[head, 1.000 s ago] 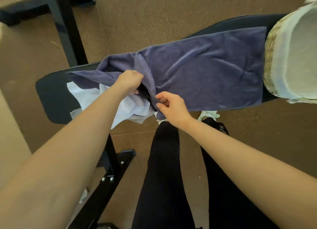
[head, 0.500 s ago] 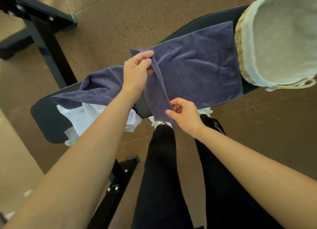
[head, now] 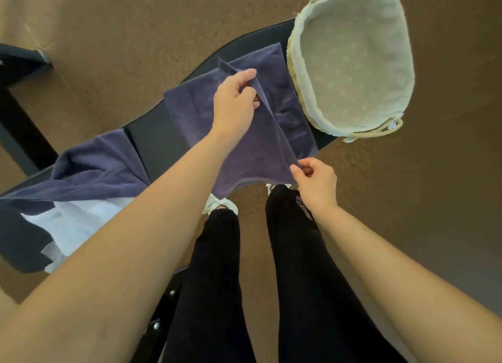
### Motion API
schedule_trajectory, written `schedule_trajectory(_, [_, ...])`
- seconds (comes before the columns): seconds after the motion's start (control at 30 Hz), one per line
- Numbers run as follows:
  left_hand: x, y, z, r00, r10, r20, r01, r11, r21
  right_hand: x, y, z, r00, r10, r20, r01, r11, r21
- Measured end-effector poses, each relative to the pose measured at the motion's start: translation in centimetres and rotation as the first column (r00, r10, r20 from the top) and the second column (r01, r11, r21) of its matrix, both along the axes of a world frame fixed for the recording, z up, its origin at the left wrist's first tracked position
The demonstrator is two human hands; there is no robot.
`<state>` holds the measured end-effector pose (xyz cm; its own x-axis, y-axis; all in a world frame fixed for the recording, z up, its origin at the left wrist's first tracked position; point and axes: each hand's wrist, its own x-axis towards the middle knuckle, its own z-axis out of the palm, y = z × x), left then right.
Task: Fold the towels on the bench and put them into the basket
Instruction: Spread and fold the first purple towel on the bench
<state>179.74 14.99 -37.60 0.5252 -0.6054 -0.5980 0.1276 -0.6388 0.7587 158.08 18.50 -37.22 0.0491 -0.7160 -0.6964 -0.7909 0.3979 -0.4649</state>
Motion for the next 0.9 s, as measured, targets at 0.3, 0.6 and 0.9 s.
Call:
schedule_trajectory(0.3, [-3.0, -4.7, -1.3, 0.994, -0.092, 0.054, 0.087, 0.993, 0.076, -2.1, -3.4, -2.4, 0.998, -0.031, -0.057, 0.027, 0.998, -0.065])
schedule_trajectory(0.6, [-2.5, 1.7, -4.2, 0.981, -0.176, 0.076, 0.143, 0.935, 0.325, -3.9, -5.6, -7.3, 0.982, -0.017, -0.188, 0.02, 1.0, 0.014])
schedule_trajectory(0.9, [-3.8, 15.1, -7.0, 0.971, 0.197, 0.137, -0.232, 0.633, 0.738, -1.9, -5.7, -8.8, 0.987, -0.068, -0.147, 0.076, 0.995, 0.056])
